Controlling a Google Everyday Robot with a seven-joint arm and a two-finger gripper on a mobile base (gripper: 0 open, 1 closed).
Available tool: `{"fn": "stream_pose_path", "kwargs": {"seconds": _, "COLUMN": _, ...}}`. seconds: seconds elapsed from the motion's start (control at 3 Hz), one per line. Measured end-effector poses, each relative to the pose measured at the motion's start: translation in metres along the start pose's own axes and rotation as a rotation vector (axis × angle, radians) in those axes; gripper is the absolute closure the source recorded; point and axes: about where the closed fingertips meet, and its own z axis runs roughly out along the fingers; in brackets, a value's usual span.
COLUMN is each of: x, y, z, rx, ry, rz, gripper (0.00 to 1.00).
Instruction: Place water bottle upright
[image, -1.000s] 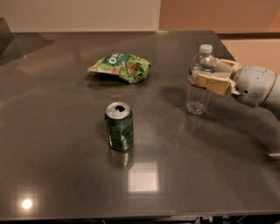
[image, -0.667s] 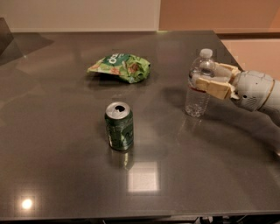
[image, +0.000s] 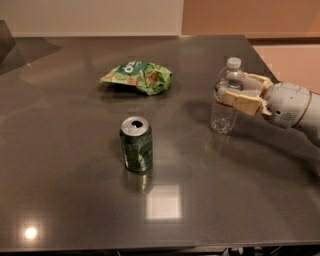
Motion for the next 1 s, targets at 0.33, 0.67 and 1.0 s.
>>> {"fn": "stream_pose_path", "kwargs": {"seconds": 0.33, "x": -0.0007, "y": 0.0013, "z": 0.0025, "rx": -0.005, "ry": -0.001, "rz": -0.001, "gripper": 0.12}}
{"fn": "stream_pose_path", "kwargs": {"seconds": 0.67, "x": -0.0014, "y": 0.0026, "z": 0.0048, "rx": -0.009, "ry": -0.001, "rz": -0.001, "gripper": 0.00}}
{"fn": "stream_pose_path", "kwargs": {"seconds": 1.0, "x": -0.0015, "y": 0.0026, "z": 0.0049, "rx": -0.009, "ry": -0.001, "rz": -0.001, "gripper": 0.00}}
